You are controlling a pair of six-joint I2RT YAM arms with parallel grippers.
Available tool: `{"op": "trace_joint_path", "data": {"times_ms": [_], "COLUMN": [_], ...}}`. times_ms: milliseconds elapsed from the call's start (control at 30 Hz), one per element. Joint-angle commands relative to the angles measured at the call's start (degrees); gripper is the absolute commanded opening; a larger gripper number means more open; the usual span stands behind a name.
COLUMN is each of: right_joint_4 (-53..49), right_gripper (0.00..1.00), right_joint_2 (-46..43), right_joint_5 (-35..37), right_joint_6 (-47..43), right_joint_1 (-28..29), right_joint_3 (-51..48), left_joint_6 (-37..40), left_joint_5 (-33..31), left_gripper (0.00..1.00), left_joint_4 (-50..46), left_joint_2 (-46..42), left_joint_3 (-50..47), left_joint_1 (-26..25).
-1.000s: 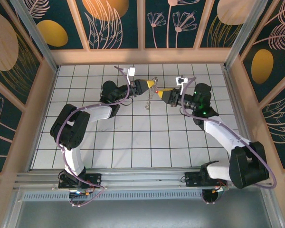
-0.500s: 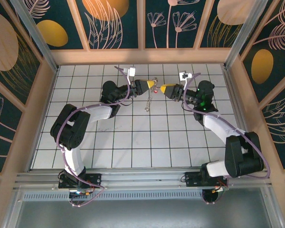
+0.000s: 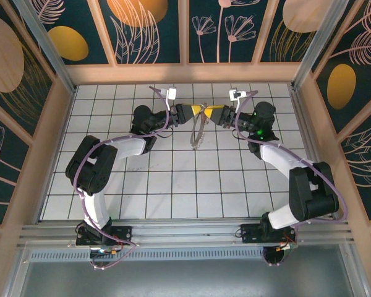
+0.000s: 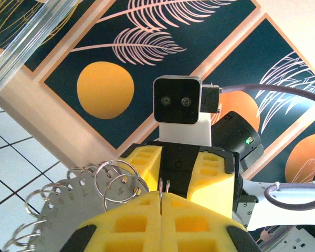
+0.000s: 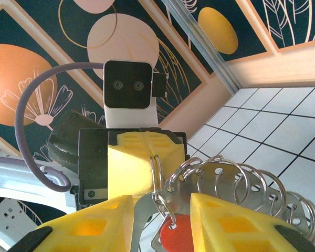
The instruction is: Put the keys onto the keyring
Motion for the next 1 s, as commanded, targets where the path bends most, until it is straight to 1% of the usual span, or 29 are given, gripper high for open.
{"op": "trace_joint_path", "data": {"times_ms": [0, 100, 300, 367, 600, 767, 967], "right_joint_4": [3.89, 4.11, 4.67, 4.94, 5.52, 3.89, -3.71], "right_gripper": [0.33, 0.28, 0.06, 0.00, 0.00, 0.00, 0.00], "right_joint_2": [0.92, 1.04, 0.91, 0.83, 0.25, 0.45, -0.74], "right_joint_5": [-1.61, -1.78, -2.21, -2.30, -2.74, -2.74, -1.99], "right_joint_6": [0.86, 0.91, 1.05, 1.13, 1.49, 0.34, -4.98], "right_joint_1": [0.66, 0.87, 0.90, 0.95, 1.06, 1.97, 1.82], "right_joint_3": [1.98, 1.80, 1.06, 0.84, -0.37, -0.88, -0.16], "left_joint_6": [-0.17, -0.20, -0.04, -0.07, 0.17, 0.43, 1.48], "left_joint_5": [0.62, 0.66, 0.42, 0.35, 0.11, -0.06, 0.13], "left_gripper": [0.00, 0.00, 0.00, 0.00, 0.00, 0.00, 0.00], "left_joint_4": [3.50, 3.54, 3.42, 3.41, 3.28, 3.14, 1.99], "left_joint_2": [-1.72, -1.72, -1.77, -1.73, -1.96, -2.11, -2.42], "left_joint_3": [0.62, 0.70, 0.78, 0.78, 0.69, 0.60, 0.53], "left_joint_1": [-0.06, -0.06, -0.05, -0.06, -0.06, -0.06, -0.06]}}
